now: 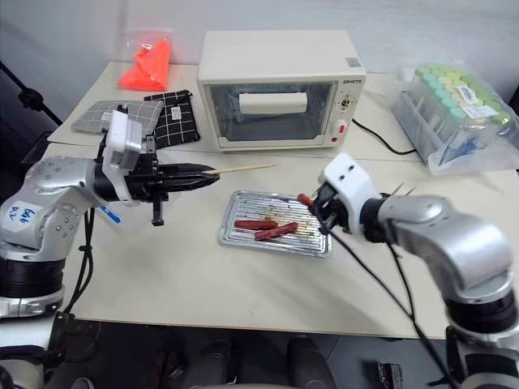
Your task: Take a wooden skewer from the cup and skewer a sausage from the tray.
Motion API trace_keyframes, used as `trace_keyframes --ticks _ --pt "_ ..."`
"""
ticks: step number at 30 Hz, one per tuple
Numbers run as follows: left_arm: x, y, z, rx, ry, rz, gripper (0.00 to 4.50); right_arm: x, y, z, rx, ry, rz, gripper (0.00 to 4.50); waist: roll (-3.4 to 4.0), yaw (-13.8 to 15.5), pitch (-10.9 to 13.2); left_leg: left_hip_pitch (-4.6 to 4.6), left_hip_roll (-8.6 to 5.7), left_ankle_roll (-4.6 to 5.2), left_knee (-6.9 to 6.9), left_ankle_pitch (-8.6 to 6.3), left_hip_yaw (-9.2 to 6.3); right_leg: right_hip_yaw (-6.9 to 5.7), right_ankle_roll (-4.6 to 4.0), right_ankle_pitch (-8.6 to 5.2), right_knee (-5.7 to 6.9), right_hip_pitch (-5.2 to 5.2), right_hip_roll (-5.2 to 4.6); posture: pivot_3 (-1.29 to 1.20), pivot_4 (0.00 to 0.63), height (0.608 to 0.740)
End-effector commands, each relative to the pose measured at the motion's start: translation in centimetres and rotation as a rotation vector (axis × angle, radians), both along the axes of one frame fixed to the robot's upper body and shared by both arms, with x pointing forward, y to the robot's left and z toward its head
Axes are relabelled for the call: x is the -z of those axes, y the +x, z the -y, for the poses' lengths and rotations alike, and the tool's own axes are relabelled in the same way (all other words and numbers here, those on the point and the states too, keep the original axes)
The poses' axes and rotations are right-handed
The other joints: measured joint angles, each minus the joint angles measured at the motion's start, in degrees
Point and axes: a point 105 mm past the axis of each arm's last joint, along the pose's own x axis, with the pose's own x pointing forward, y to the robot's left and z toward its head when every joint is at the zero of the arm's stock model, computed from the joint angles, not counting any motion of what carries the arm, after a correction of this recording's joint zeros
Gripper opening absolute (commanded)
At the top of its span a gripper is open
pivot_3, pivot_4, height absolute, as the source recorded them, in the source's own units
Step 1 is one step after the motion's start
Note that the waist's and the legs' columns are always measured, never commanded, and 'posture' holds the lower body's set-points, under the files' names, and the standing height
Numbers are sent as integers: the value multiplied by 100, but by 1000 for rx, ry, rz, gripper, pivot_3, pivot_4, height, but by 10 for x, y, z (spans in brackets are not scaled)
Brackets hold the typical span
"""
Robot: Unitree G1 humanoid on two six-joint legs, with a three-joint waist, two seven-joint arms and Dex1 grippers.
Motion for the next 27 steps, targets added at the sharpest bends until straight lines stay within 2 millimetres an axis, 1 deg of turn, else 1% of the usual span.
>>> trace_keyframes --ticks 1,5,7,11,14,22,27 --pt "-4 -8 -5 89 89 -10 0 -27 -15 9 -162 -41 -3 257 3 3 2 -1 -1 3 2 -2 1 1 0 0 -4 0 -2 0 150 740" --pt "-5 -13 -10 142 156 -20 0 -41 -26 19 -279 -122 -9 257 4 4 3 -3 -4 13 3 -7 6 2 0 0 -12 0 -4 0 150 740" --pt "-4 -17 -7 175 173 -28 0 -46 -27 18 -314 -128 -11 257 4 -10 3 -3 -1 14 4 -8 6 3 0 0 -12 0 -2 0 150 740" --pt "-3 -17 -3 203 189 -15 0 -51 -31 11 -376 -126 -18 257 7 -19 4 -1 2 13 6 -8 10 8 0 0 -2 -3 0 0 150 740" --pt "-6 -14 -1 207 186 -4 0 -54 -32 8 -391 -126 -13 257 7 -8 5 -1 3 11 8 -7 9 8 0 0 1 -4 -1 0 150 740" --pt "-10 -7 17 229 149 53 0 -57 -36 -4 -413 -91 -21 257 7 3 5 -4 2 11 11 -7 8 9 0 0 2 -5 -4 0 150 740" --pt "-14 -4 25 238 126 70 0 -57 -34 -6 -400 -86 -14 257 7 9 4 -4 2 11 16 -6 8 8 0 0 6 -6 -4 0 150 740"
